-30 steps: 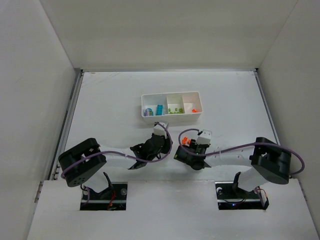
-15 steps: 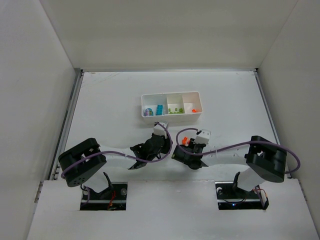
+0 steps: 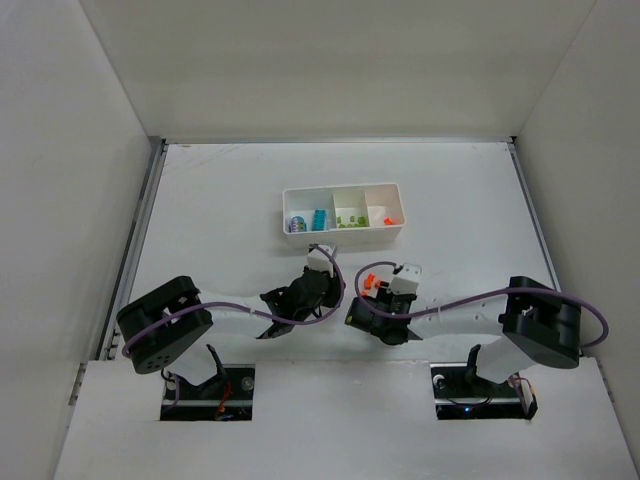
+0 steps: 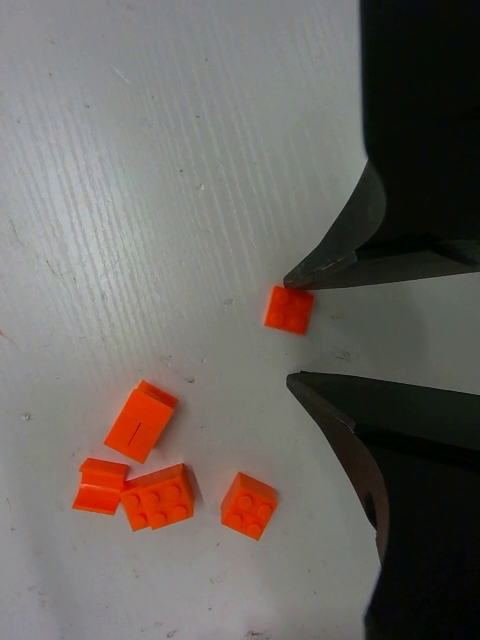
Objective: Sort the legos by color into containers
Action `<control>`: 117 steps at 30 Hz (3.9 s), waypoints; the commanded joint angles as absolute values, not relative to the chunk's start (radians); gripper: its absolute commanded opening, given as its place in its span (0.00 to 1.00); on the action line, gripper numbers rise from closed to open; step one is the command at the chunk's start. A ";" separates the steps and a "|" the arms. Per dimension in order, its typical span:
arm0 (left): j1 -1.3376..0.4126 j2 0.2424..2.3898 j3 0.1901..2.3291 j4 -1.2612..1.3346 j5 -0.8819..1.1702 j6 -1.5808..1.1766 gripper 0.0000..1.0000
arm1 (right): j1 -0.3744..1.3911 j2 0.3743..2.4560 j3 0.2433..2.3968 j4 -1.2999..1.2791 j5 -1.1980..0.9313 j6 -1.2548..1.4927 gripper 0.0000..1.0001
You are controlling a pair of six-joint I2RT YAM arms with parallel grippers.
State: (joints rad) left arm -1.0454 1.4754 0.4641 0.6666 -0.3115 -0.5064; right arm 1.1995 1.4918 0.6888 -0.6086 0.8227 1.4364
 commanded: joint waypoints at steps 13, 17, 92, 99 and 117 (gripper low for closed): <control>-1.032 1.437 0.448 0.710 -0.313 -0.514 0.11 | 1.185 1.585 0.730 -0.657 0.796 1.502 0.24; -1.030 1.436 0.446 0.710 -0.313 -0.514 0.11 | 1.185 1.582 0.736 -0.669 0.801 1.506 0.17; -0.867 1.887 1.335 0.452 -0.321 -0.244 0.46 | 0.788 0.883 0.342 0.057 0.494 0.755 0.40; -0.935 1.622 0.969 0.491 -0.331 -0.298 0.42 | 0.880 1.164 0.457 0.071 0.508 0.715 0.45; -1.096 1.308 0.477 0.485 -0.376 -0.523 0.47 | 0.857 1.426 0.603 0.023 0.525 0.672 0.50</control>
